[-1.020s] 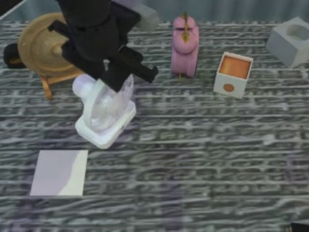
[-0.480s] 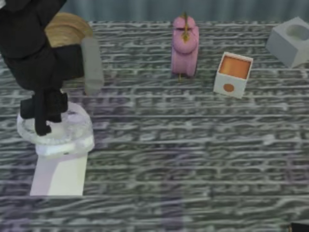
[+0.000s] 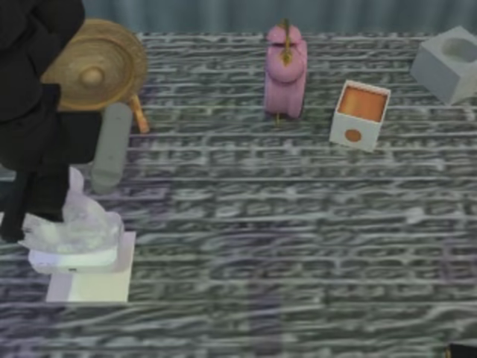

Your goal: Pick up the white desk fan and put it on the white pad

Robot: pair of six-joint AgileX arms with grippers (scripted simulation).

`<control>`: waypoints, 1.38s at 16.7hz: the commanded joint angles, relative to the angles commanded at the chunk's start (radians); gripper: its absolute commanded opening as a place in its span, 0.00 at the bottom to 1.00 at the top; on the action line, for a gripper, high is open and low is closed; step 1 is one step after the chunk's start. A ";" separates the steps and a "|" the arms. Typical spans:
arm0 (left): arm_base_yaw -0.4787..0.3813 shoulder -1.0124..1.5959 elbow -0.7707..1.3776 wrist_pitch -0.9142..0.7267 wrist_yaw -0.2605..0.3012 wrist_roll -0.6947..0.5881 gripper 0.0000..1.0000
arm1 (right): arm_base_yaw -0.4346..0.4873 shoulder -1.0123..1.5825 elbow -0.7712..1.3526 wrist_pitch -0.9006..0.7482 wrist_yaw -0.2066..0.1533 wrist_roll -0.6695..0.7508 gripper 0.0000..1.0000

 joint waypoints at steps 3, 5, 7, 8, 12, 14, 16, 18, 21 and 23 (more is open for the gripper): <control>-0.005 0.004 0.003 0.000 -0.001 0.000 0.00 | 0.000 0.000 0.000 0.000 0.000 0.000 1.00; -0.003 0.004 -0.015 0.018 -0.001 0.001 0.00 | 0.000 0.000 0.000 0.000 0.000 0.000 1.00; 0.004 0.007 -0.062 0.072 0.000 0.003 0.00 | 0.000 0.000 0.000 0.000 0.000 0.000 1.00; 0.006 0.009 -0.088 0.102 0.000 0.005 0.00 | 0.000 0.000 0.000 0.000 0.000 0.000 1.00; 0.009 0.014 -0.123 0.137 0.000 0.010 0.00 | 0.000 0.000 0.000 0.000 0.000 0.000 1.00; 0.009 0.014 -0.123 0.137 0.000 0.010 0.08 | 0.000 0.000 0.000 0.000 0.000 0.000 1.00; 0.009 0.014 -0.123 0.137 0.000 0.010 0.23 | 0.000 0.000 0.000 0.000 0.000 0.000 1.00; 0.009 0.014 -0.123 0.137 0.000 0.010 0.38 | 0.000 0.000 0.000 0.000 0.000 0.000 1.00; 0.009 0.014 -0.123 0.137 0.000 0.010 0.60 | 0.000 0.000 0.000 0.000 0.000 0.000 1.00; 0.009 0.014 -0.123 0.137 0.000 0.010 0.75 | 0.000 0.000 0.000 0.000 0.000 0.000 1.00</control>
